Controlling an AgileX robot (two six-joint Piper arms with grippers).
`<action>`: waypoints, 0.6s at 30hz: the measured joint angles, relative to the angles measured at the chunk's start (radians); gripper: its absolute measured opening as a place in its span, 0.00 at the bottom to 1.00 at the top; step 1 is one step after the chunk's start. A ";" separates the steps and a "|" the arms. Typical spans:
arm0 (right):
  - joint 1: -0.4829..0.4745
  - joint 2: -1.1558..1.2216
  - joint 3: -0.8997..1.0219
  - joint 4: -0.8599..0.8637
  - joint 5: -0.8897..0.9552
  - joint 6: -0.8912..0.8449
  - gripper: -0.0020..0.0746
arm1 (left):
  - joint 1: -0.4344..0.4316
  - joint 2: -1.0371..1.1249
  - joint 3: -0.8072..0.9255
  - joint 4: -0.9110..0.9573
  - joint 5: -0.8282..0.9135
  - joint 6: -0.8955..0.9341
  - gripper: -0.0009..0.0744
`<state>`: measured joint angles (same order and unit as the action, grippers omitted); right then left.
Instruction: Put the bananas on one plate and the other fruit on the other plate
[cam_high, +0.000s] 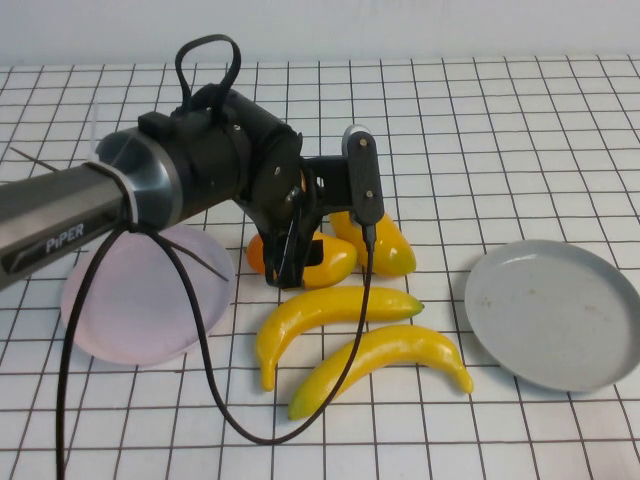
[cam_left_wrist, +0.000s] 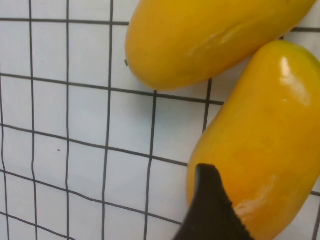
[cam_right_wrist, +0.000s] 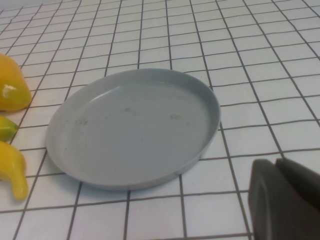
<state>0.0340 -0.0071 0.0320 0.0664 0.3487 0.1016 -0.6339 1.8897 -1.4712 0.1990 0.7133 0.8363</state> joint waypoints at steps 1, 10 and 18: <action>0.000 0.000 0.000 0.000 0.000 0.000 0.01 | -0.001 -0.002 0.000 0.000 0.000 0.000 0.56; 0.000 0.000 0.000 0.000 0.000 0.000 0.01 | 0.009 0.008 0.000 -0.002 0.002 0.000 0.56; 0.000 0.000 0.000 0.000 0.000 0.000 0.01 | 0.009 -0.025 -0.043 -0.004 0.048 -0.161 0.56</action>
<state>0.0340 -0.0071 0.0320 0.0664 0.3487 0.1016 -0.6252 1.8649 -1.5140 0.1953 0.7612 0.6756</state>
